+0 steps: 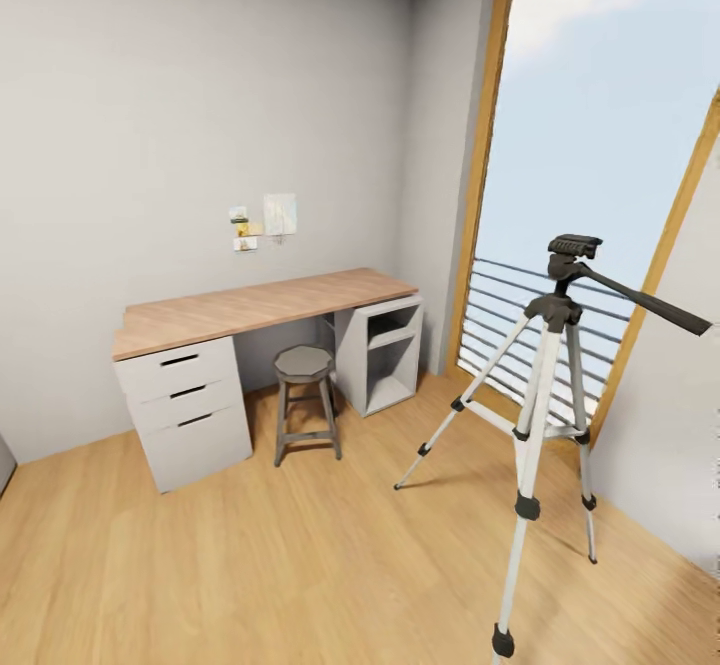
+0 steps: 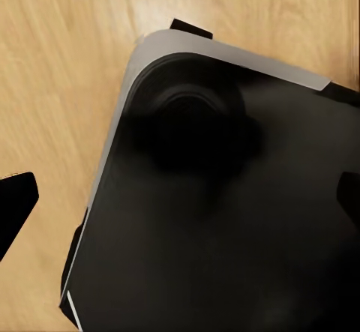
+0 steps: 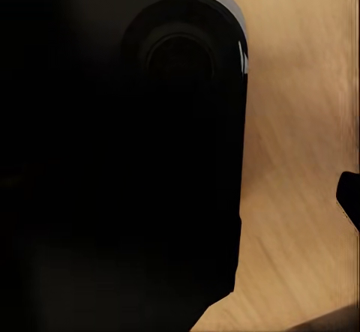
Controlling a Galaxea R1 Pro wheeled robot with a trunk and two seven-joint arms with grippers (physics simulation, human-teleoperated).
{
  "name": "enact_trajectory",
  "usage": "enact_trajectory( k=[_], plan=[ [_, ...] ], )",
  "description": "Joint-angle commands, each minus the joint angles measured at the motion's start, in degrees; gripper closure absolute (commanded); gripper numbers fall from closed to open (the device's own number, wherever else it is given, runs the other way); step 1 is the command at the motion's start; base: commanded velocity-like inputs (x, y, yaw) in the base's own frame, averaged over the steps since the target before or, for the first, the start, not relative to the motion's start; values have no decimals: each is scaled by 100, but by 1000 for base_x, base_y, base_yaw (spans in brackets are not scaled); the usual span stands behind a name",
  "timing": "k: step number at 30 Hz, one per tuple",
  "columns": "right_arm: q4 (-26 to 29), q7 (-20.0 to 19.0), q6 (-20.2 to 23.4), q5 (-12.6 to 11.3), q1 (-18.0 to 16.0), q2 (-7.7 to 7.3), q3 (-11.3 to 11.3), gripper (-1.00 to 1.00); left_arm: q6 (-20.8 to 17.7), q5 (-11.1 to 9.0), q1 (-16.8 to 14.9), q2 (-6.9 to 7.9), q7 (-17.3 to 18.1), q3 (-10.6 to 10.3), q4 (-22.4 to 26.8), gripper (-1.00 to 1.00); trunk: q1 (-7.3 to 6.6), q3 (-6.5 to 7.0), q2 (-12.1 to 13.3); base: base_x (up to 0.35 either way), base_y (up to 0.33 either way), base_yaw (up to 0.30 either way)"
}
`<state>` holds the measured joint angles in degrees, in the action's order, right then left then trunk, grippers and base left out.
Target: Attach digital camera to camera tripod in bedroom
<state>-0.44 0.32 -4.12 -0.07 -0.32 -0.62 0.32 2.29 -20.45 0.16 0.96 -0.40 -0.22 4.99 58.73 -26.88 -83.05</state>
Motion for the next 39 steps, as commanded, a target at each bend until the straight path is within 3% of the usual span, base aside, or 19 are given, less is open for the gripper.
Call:
enact_trajectory(
  k=[1,39],
  plan=[
    [-6,3,-19,-1,-3,0,3,-100,9,-28,2,0,-4,-5,9,-100,0,-5,-3,0,-245,19],
    [-7,3,-13,0,-3,-4,3,-100,9,-38,2,-8,-14,13,42,-100,0,-5,-3,0,-20,248]
  ],
)
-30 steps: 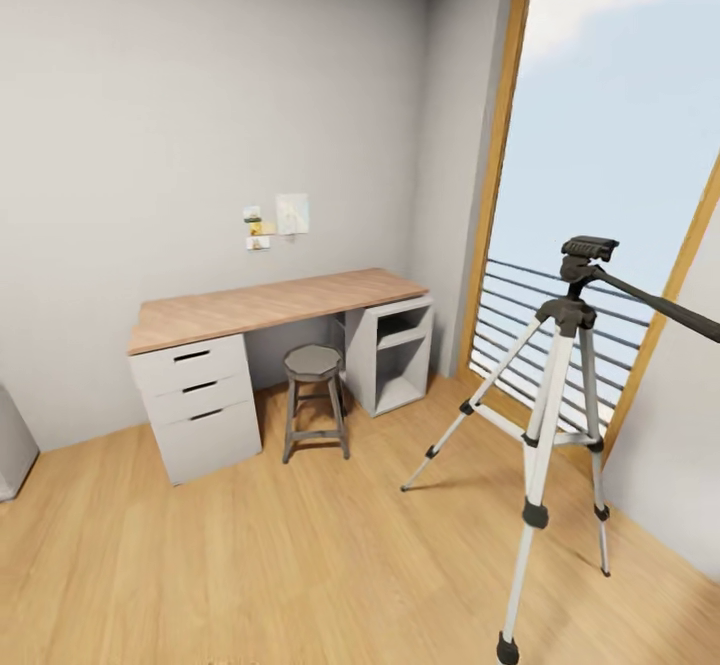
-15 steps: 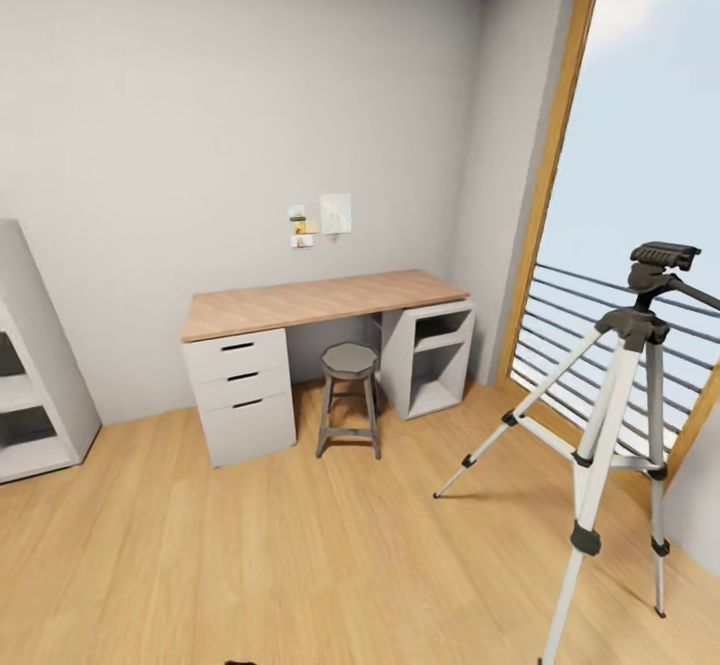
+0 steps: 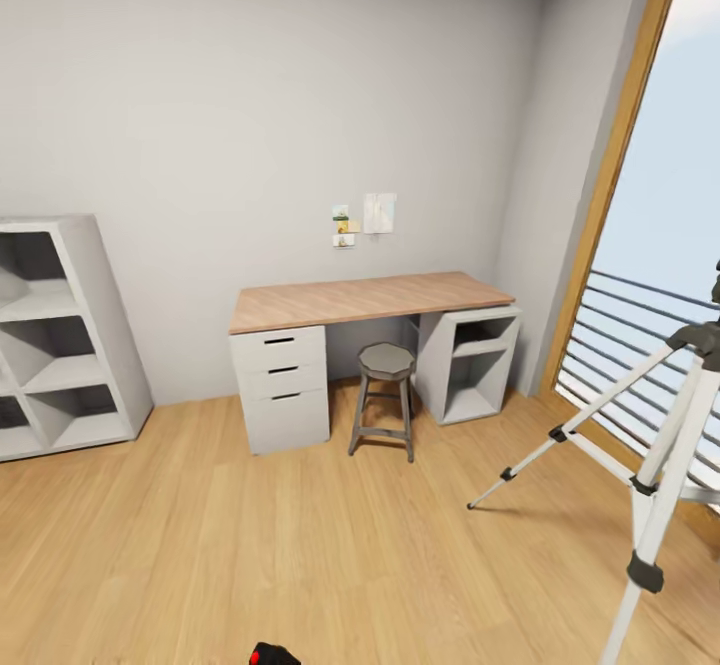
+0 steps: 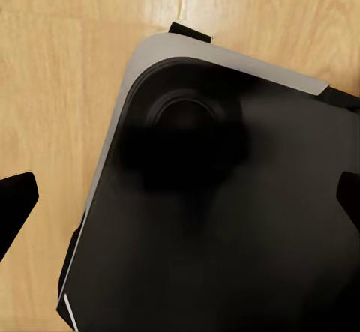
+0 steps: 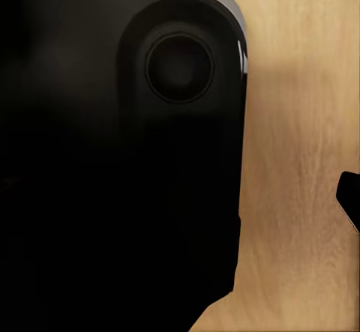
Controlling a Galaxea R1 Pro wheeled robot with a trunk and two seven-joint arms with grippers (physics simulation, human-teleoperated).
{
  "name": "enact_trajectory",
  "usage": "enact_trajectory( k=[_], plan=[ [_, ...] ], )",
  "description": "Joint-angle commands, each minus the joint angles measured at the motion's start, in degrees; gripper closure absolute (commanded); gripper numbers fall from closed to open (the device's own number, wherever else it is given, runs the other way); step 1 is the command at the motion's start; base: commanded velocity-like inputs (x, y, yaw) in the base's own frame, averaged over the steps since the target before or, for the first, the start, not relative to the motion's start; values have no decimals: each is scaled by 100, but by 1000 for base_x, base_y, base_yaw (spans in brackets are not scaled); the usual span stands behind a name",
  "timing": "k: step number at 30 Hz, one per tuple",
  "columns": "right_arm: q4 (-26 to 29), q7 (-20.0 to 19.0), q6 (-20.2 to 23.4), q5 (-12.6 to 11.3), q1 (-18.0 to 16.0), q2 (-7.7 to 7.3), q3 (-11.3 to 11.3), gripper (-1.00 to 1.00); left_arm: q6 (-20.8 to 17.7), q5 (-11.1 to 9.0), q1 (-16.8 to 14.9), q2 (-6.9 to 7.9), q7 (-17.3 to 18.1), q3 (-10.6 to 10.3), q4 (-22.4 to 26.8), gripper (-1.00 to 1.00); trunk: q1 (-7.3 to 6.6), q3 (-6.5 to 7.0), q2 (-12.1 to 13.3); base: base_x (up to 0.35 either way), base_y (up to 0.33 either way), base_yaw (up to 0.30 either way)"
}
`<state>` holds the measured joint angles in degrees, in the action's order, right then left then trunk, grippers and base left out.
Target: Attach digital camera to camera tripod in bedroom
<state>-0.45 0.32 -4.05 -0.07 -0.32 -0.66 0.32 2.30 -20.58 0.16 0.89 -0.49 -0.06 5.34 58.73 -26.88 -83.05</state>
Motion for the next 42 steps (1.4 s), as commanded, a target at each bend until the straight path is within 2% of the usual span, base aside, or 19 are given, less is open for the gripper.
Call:
enact_trajectory(
  k=[1,12,25,42],
  plan=[
    [-4,3,-21,-1,-3,1,3,-100,7,-25,2,0,-5,-3,6,-100,0,-5,-3,0,0,253],
    [-3,3,-23,-2,-3,0,3,-100,7,-24,2,-2,-4,-10,10,-100,0,-5,-3,0,0,238],
    [-5,3,-25,-2,-3,0,3,-100,7,-15,2,-4,-4,-19,8,-100,0,-5,-3,19,0,47],
    [-7,3,-32,-2,-3,-4,3,-100,7,-7,2,-1,3,-20,2,-100,0,-5,-3,280,0,1]
  ],
)
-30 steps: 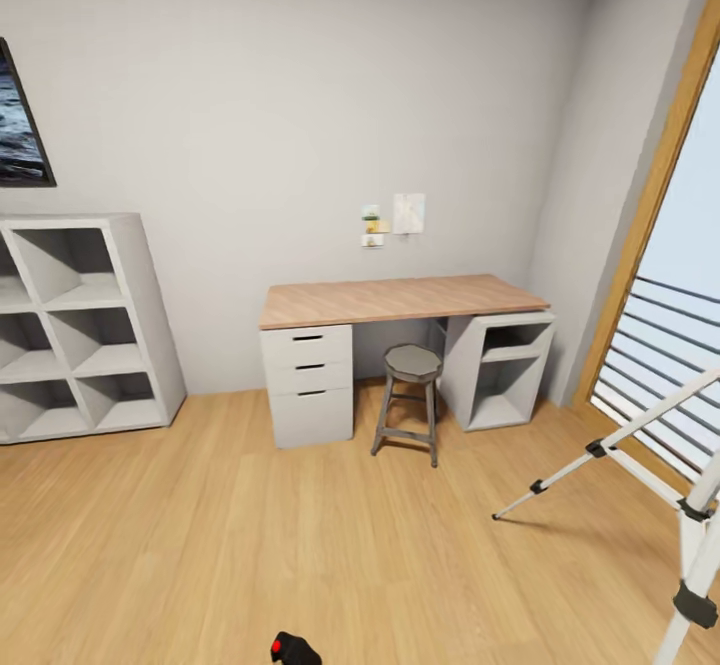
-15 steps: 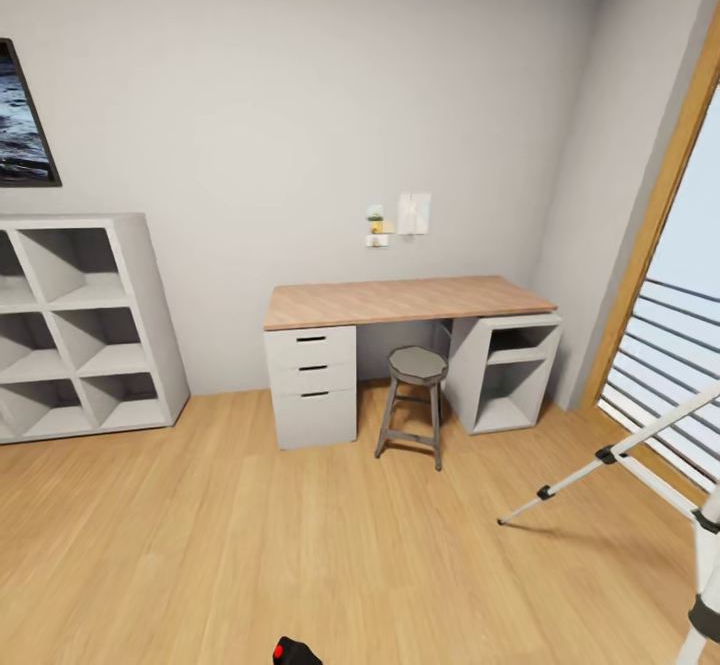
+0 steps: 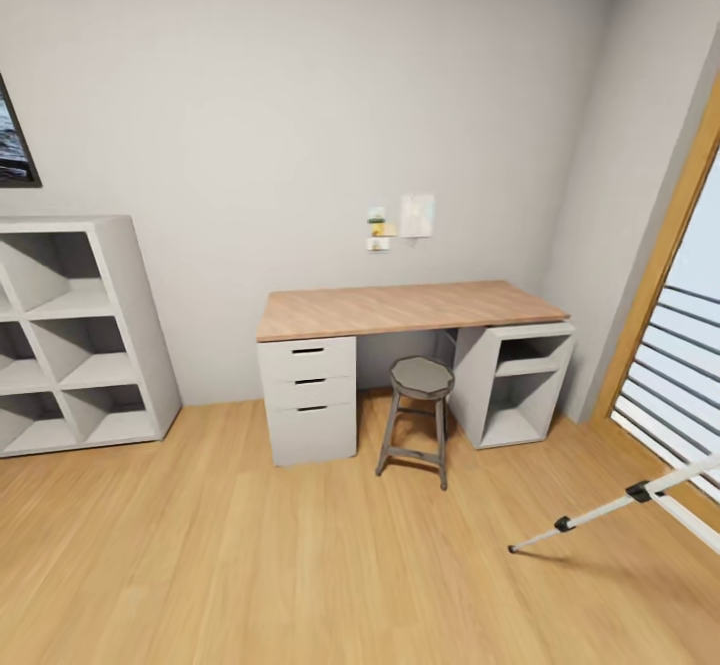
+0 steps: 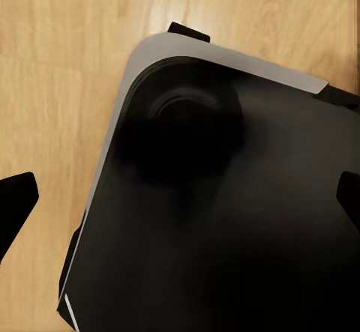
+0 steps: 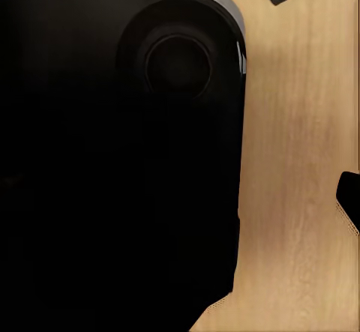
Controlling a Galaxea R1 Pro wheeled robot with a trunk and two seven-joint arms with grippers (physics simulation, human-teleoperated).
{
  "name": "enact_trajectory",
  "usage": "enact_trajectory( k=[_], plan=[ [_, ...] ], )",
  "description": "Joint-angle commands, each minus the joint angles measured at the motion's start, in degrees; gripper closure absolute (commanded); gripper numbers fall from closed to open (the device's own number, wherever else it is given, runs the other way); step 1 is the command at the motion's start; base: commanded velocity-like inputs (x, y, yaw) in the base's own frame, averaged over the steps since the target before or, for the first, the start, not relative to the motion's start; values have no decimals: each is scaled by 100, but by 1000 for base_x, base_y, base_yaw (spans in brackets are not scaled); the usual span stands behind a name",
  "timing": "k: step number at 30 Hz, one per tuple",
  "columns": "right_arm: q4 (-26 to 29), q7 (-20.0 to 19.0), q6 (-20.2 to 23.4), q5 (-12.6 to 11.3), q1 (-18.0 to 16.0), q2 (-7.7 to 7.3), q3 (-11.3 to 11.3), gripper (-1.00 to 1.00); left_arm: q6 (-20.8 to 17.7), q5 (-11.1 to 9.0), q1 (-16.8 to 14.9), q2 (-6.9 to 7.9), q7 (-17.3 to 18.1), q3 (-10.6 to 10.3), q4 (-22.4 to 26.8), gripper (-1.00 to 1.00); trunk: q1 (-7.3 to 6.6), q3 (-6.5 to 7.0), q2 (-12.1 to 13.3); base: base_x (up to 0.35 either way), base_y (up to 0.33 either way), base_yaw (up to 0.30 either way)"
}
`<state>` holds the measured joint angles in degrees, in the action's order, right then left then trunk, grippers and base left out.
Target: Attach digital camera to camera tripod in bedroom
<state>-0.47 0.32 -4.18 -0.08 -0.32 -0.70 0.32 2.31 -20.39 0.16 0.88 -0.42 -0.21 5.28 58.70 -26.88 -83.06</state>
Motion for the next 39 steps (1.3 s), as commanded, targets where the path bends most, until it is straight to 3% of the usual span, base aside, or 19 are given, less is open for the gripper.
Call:
enact_trajectory(
  k=[1,8,26,31,32,38,39],
  plan=[
    [-5,3,-20,-1,-3,0,3,-100,7,-25,2,0,-4,-5,8,-100,3,-5,-2,318,0,0],
    [-5,3,-22,1,-3,0,3,-100,7,-25,2,0,-5,-5,8,-100,3,-5,-2,243,0,0],
    [7,-14,21,32,-3,4,23,-100,7,-33,2,0,-10,3,44,-100,3,-5,-2,12,0,0],
    [161,-88,50,70,-5,-20,4,-100,-84,-43,2,67,3,7,542,-100,3,-5,-2,0,0,0],
    [823,-116,442,142,-54,-135,-2,-100,-554,-44,2,126,3,10,1430,-100,3,-5,-2,0,0,0],
    [2548,-132,1965,163,-159,-213,-45,-100,-2156,-29,-14,164,-43,12,3041,-100,3,-5,-2,0,0,0],
    [3147,-137,2504,158,-219,-237,-61,-100,-2698,-25,-24,173,-89,16,3528,-100,3,-5,-2,0,0,0]
  ],
)
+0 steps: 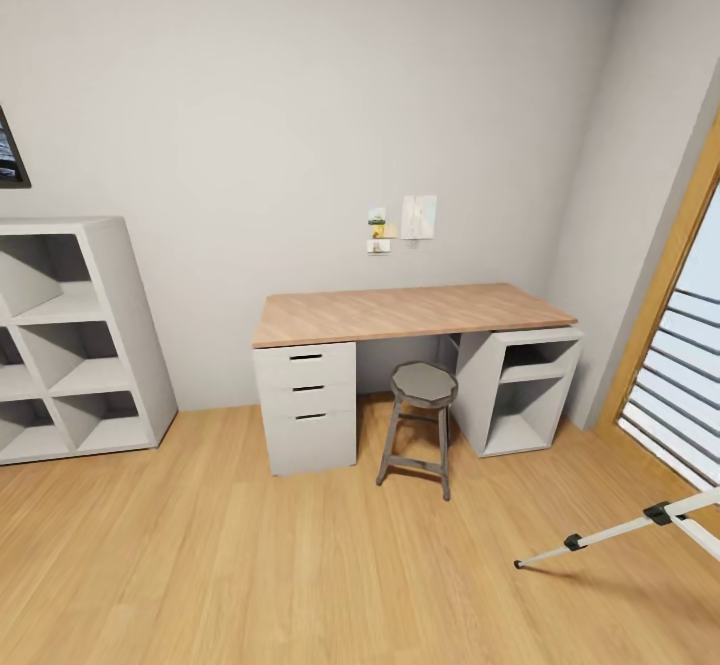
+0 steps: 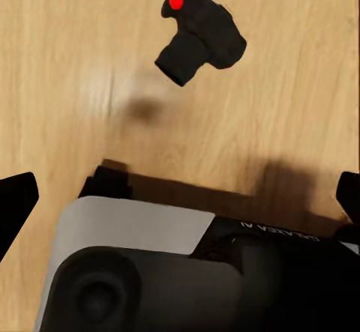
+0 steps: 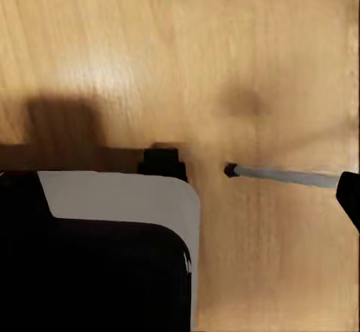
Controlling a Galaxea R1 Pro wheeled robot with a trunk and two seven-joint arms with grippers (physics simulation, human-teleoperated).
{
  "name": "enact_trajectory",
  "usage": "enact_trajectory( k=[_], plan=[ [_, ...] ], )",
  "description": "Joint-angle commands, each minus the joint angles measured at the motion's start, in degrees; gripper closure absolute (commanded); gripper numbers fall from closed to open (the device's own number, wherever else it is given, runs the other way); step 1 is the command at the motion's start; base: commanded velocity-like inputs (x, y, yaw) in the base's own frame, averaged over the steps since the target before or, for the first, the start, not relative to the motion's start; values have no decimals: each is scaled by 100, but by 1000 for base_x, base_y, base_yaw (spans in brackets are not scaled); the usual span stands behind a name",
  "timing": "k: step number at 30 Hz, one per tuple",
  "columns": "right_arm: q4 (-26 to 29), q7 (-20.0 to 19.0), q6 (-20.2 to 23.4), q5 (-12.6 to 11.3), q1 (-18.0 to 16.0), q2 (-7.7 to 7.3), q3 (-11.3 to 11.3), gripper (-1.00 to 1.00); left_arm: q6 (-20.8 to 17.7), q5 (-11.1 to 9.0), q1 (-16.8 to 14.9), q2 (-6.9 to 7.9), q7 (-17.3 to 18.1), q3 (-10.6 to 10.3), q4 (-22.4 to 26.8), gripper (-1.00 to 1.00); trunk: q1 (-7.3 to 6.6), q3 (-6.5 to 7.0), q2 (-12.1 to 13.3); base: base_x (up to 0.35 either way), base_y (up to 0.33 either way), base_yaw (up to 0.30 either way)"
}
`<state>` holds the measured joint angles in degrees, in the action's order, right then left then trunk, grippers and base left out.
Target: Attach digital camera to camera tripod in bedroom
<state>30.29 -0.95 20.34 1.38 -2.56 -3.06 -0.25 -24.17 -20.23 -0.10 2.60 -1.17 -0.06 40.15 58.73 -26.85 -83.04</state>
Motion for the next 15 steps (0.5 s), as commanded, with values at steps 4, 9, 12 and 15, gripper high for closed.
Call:
enact_trajectory(
  k=[4,9,12,15],
  plan=[
    [1100,-7,965,2,-214,-83,-50,-100,-971,-47,-183,8,-191,12,840,-100,0,-8,-3,0,0,0],
    [1867,-32,1947,-47,-1501,-159,-335,-100,-2041,-113,-1886,-314,-782,21,1161,-100,0,-8,-3,0,0,0],
    [1585,-158,2062,-125,-2175,-167,-587,-100,-2070,-96,-2766,-677,-934,5,587,-100,0,-8,-3,0,0,0],
    [1484,-301,2073,-192,-2374,-163,-681,-100,-1876,-93,-3053,-821,-970,2,385,-100,0,-8,-3,0,0,0]
  ],
)
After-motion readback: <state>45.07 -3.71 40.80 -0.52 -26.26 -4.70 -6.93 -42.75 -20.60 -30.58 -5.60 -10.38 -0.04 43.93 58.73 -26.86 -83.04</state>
